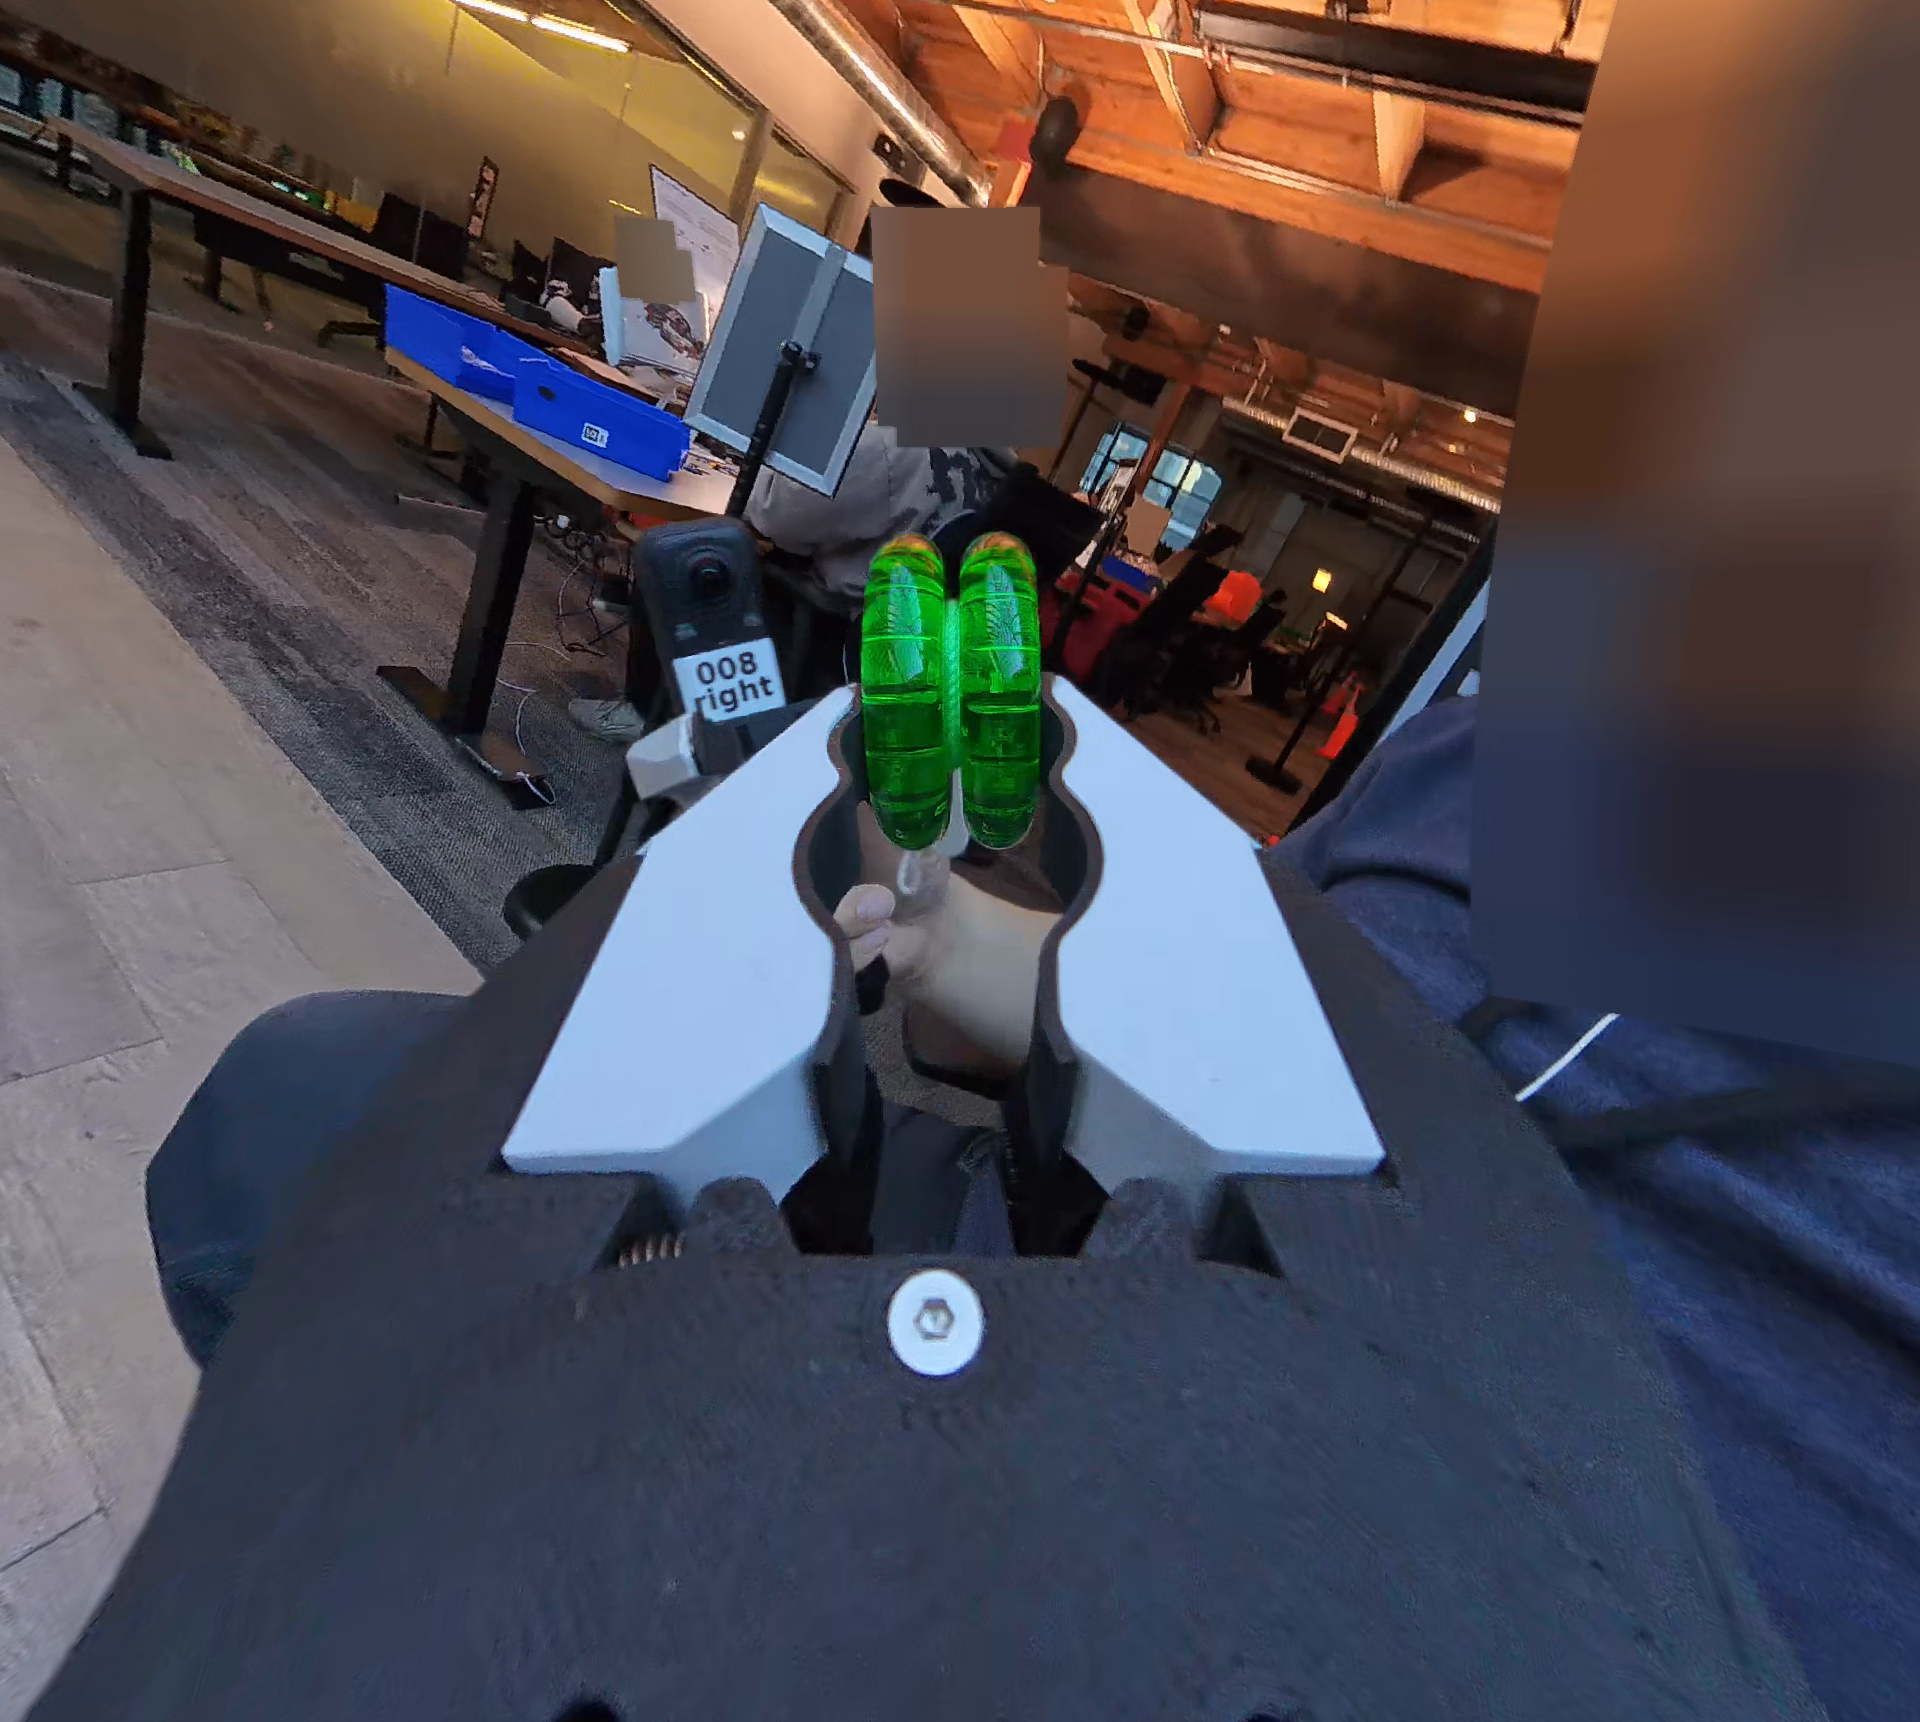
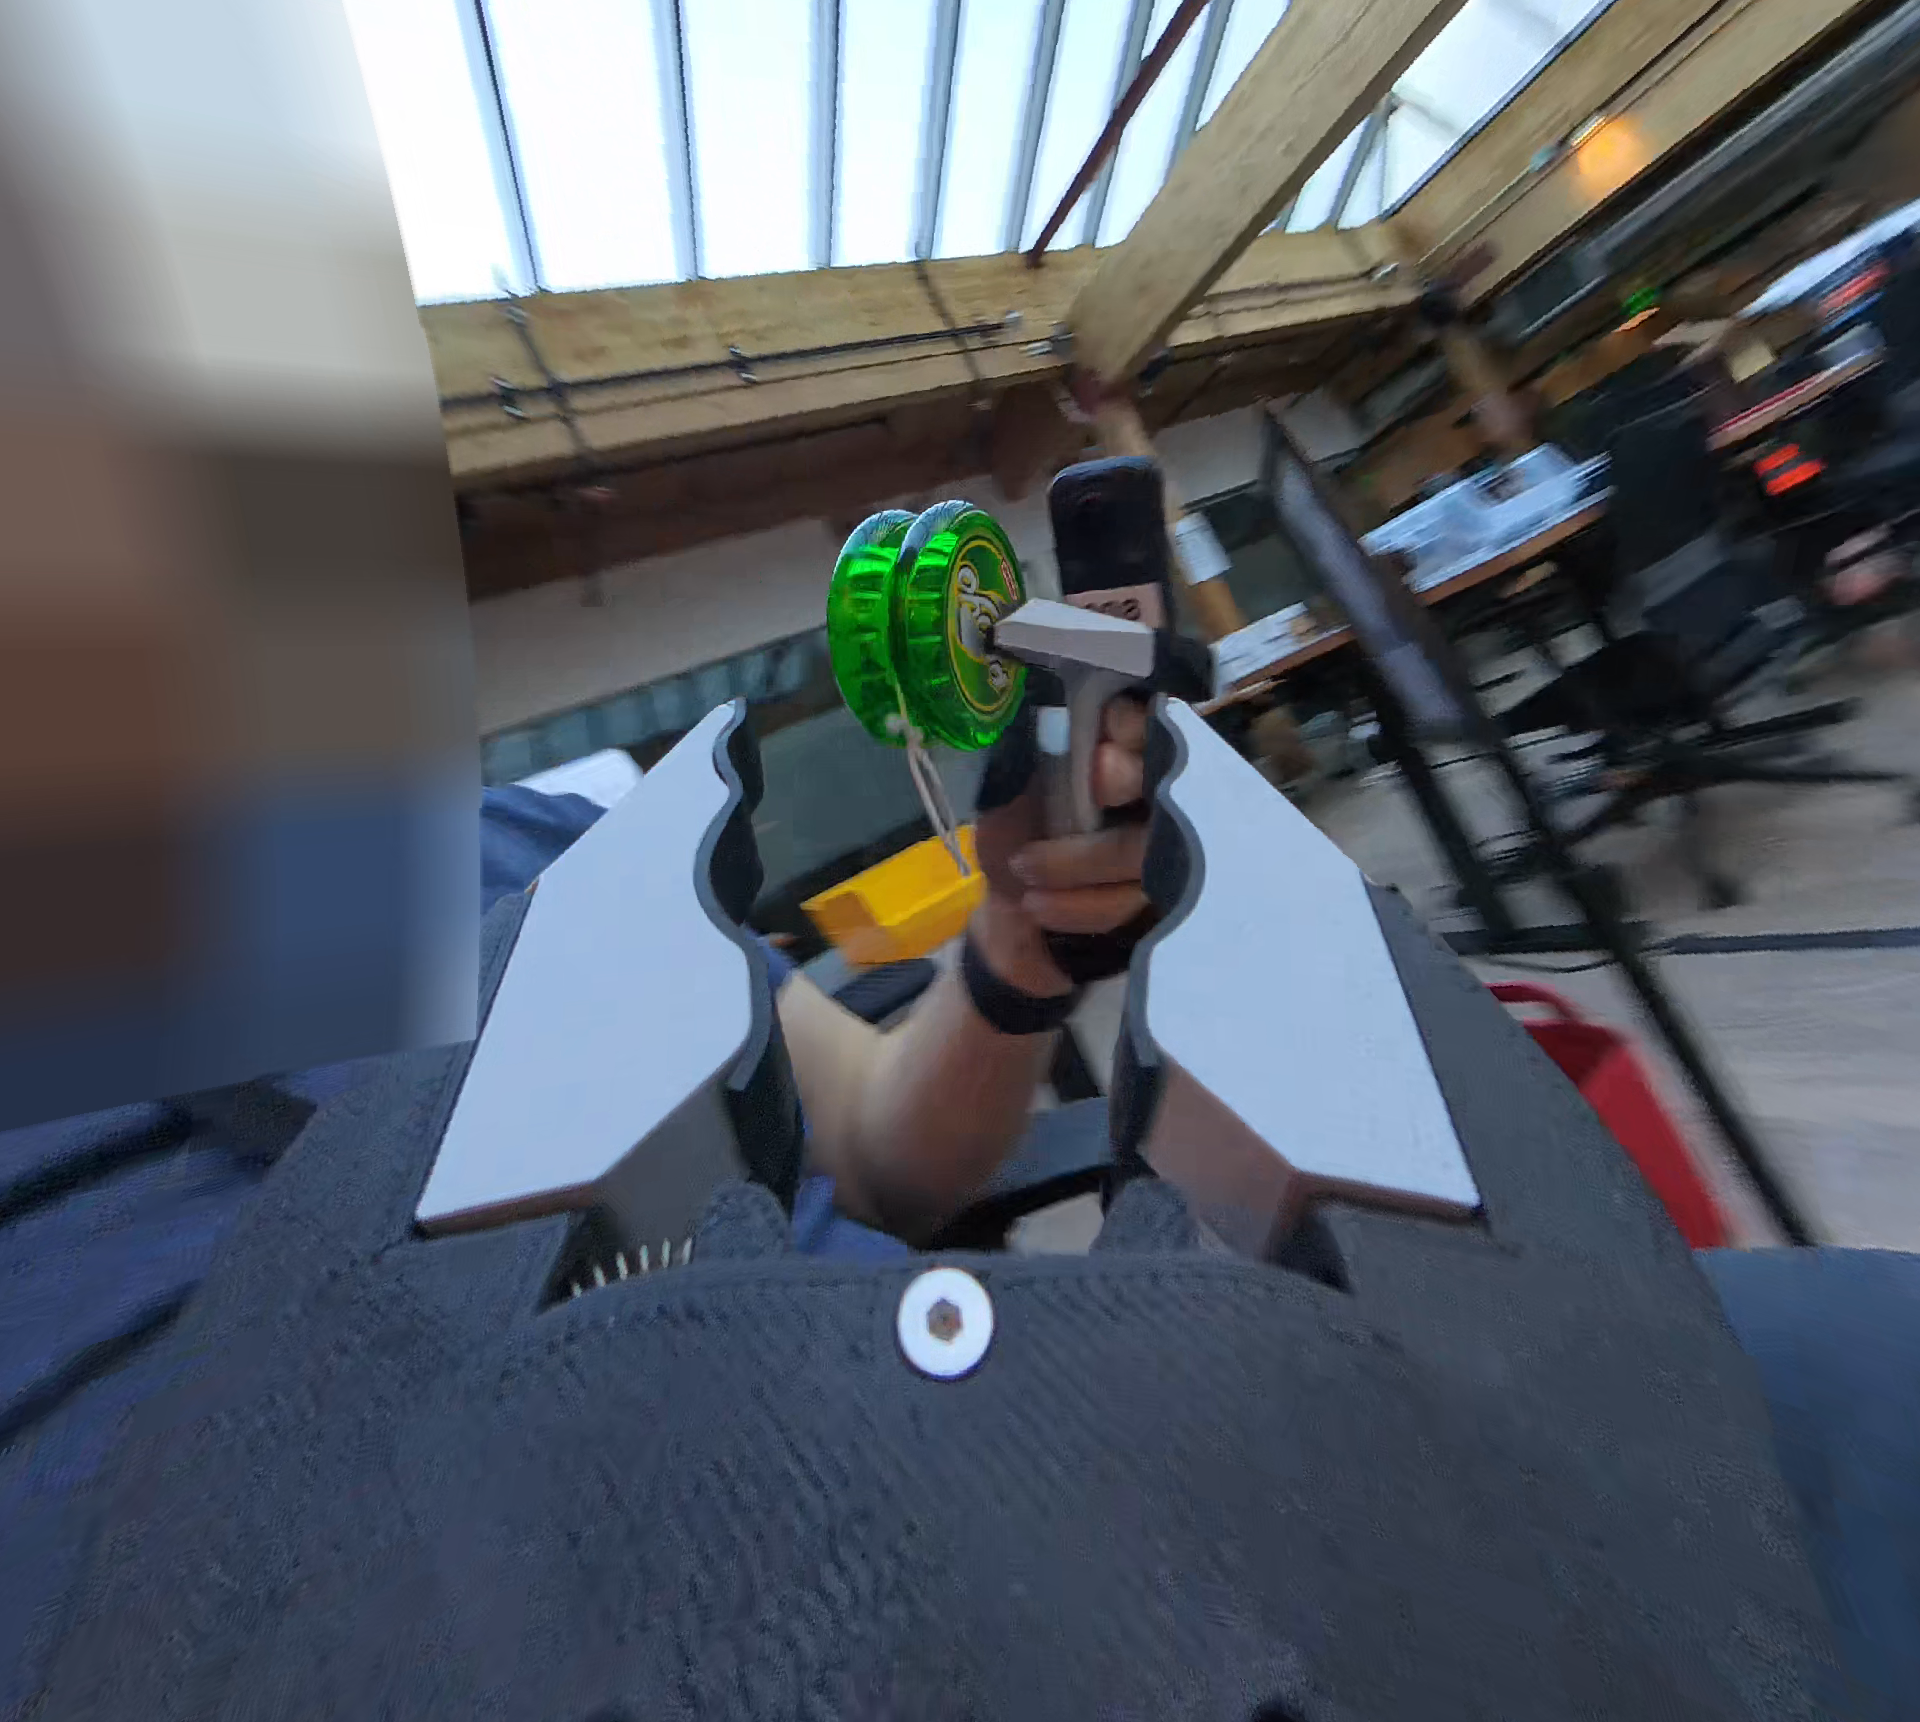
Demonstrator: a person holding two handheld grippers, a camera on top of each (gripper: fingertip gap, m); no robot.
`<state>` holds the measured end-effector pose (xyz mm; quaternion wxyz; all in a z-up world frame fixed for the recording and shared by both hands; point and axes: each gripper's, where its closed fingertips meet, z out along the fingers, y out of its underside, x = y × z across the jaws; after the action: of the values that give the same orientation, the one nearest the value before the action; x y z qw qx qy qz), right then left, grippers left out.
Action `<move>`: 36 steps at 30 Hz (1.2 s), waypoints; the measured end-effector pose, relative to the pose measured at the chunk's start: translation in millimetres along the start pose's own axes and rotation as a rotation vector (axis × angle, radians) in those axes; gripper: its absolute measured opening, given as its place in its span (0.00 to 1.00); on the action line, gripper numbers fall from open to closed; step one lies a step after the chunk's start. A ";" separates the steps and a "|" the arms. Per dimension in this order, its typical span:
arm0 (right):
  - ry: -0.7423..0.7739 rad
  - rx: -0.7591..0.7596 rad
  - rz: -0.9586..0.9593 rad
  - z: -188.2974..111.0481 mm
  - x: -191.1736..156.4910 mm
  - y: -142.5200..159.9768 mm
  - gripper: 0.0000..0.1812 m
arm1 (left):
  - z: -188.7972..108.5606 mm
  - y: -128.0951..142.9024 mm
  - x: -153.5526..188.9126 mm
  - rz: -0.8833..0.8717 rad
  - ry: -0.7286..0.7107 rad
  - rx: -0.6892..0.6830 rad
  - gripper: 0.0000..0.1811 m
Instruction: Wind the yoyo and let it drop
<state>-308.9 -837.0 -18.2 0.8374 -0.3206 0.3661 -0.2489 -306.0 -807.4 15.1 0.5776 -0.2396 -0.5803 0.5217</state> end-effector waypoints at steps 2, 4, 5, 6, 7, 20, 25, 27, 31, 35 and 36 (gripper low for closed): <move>0.077 0.015 -0.176 -9.1 -3.0 -5.3 0.37 | -4.2 -7.6 -2.3 -0.039 -0.005 0.042 0.16; 0.083 -0.021 -0.325 -9.6 -18.9 -2.9 0.32 | -5.5 -12.7 -0.9 -0.044 -0.008 0.057 0.16; 0.088 -0.055 -0.377 -8.1 -24.5 0.1 0.32 | -4.9 -13.9 -0.4 -0.038 -0.016 0.054 0.16; 0.104 -0.098 -0.405 -5.9 -26.4 3.7 0.32 | -3.8 -14.4 0.6 -0.028 -0.023 0.045 0.16; 0.119 -0.153 -0.398 -4.1 -24.2 9.3 0.30 | -2.0 -14.9 2.0 -0.014 -0.029 0.038 0.16; 0.007 -0.131 -0.228 -1.2 -37.9 10.1 0.17 | 15.0 -13.3 5.9 -0.010 -0.003 0.036 0.16; -0.064 -0.120 -0.171 -2.5 -45.9 12.1 0.14 | 17.5 -11.7 4.8 -0.015 0.004 0.036 0.16; -0.106 -0.110 -0.140 -1.5 -51.0 13.2 0.15 | 19.4 -9.4 4.9 -0.017 0.007 0.030 0.16; -0.166 -0.075 -0.064 -2.0 -55.6 11.1 0.15 | 24.9 -3.1 4.8 -0.029 0.014 0.019 0.16; -0.191 -0.056 -0.018 -0.4 -55.3 12.5 0.15 | 28.6 -0.7 -0.7 -0.030 -0.009 0.030 0.16; -0.192 -0.043 -0.006 0.9 -54.5 11.4 0.15 | 29.3 -0.7 -2.4 -0.029 -0.019 0.036 0.16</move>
<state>-339.2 -793.6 -1.2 0.8608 -0.3621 0.2884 -0.2117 -332.2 -819.4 21.0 0.5838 -0.2158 -0.5796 0.5260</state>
